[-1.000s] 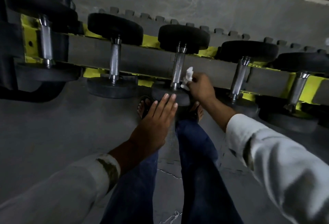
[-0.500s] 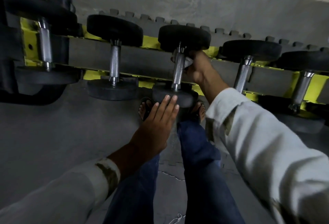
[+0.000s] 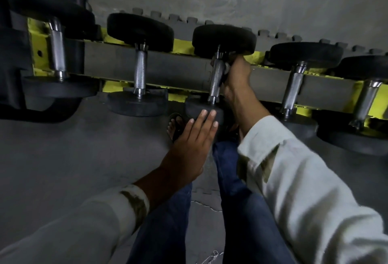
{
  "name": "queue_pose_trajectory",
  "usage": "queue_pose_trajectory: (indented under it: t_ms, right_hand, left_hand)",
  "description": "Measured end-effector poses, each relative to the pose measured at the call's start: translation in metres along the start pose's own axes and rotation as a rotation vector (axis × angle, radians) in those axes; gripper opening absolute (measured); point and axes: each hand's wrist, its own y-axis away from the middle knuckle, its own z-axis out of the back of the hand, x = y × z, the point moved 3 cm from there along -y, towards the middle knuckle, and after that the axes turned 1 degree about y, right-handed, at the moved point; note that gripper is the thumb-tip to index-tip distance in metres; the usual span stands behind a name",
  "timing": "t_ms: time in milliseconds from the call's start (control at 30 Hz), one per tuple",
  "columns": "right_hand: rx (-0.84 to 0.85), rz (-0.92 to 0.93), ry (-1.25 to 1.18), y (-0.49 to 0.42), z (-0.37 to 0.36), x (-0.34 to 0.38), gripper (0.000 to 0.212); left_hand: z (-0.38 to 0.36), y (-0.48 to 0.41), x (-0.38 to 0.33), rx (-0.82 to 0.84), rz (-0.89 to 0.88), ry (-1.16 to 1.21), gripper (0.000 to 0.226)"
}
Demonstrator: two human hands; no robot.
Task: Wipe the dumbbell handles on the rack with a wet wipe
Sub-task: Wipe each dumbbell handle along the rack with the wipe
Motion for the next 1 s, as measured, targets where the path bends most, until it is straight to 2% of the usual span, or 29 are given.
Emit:
queue_pose_trajectory:
  t_ms: [100, 233, 267, 333, 433, 500, 533, 600, 633, 700, 733, 767, 833, 867, 900, 933, 1000]
  right_hand:
    - [-0.089, 0.286, 0.398, 0.016, 0.013, -0.005, 0.039]
    - [-0.223, 0.708, 0.705, 0.035, 0.015, 0.003, 0.021]
    - [-0.194, 0.832, 0.764, 0.043, 0.014, 0.004, 0.017]
    - [-0.014, 1.082, 0.964, 0.055, 0.019, -0.003, 0.014]
    - [0.228, 1.302, 1.529, 0.050, 0.020, -0.007, 0.024]
    - [0.257, 1.467, 1.822, 0.039, 0.016, 0.006, 0.027]
    - [0.217, 1.518, 1.917, 0.037, 0.015, 0.015, 0.028]
    - [0.244, 1.501, 1.979, 0.041, 0.018, 0.025, 0.031]
    - [0.368, 1.475, 2.000, 0.044, 0.022, 0.023, 0.032]
    - [0.788, 1.345, 2.171, 0.058, 0.028, 0.012, 0.036]
    - [0.902, 1.316, 2.254, 0.062, 0.028, 0.014, 0.039]
    - [0.871, 1.351, 2.244, 0.062, 0.023, 0.023, 0.040]
    - [0.620, 1.410, 2.139, 0.054, 0.009, 0.050, 0.041]
    - [0.540, 1.367, 2.092, 0.050, 0.007, 0.057, 0.040]
    - [0.531, 1.344, 2.095, 0.050, 0.006, 0.055, 0.038]
    - [0.628, 1.316, 2.155, 0.056, 0.006, 0.045, 0.036]
    - [0.927, 1.155, 2.249, 0.069, 0.008, 0.018, 0.029]
  left_hand:
    - [0.000, 0.001, 0.000, 0.005, 0.001, 0.008, 0.089]
    - [0.000, 0.001, 0.002, -0.014, -0.005, -0.012, 0.086]
    - [0.000, 0.001, 0.002, -0.013, -0.006, -0.011, 0.086]
    - [0.001, 0.000, 0.002, -0.007, -0.005, 0.008, 0.087]
    - [0.000, -0.001, 0.002, -0.002, -0.004, 0.013, 0.087]
    - [0.003, 0.000, 0.002, 0.005, -0.014, -0.007, 0.084]
    - [0.004, 0.001, 0.002, 0.005, -0.025, -0.024, 0.081]
    - [0.007, 0.002, 0.002, 0.005, -0.041, -0.048, 0.076]
    - [0.008, 0.003, 0.002, 0.006, -0.041, -0.049, 0.076]
    - [0.010, 0.003, 0.003, 0.007, -0.029, -0.038, 0.076]
    - [0.010, 0.003, 0.003, 0.007, -0.027, -0.033, 0.077]
    - [0.010, 0.003, 0.003, 0.009, -0.031, -0.032, 0.077]
    - [0.010, 0.003, 0.003, 0.019, -0.038, -0.035, 0.078]
    - [0.011, 0.003, 0.003, 0.024, -0.037, -0.037, 0.078]
    - [0.012, 0.003, 0.002, 0.024, -0.034, -0.041, 0.076]
    - [0.012, 0.003, 0.002, 0.021, -0.031, -0.049, 0.074]
    - [0.012, 0.003, 0.001, 0.020, -0.023, -0.055, 0.072]
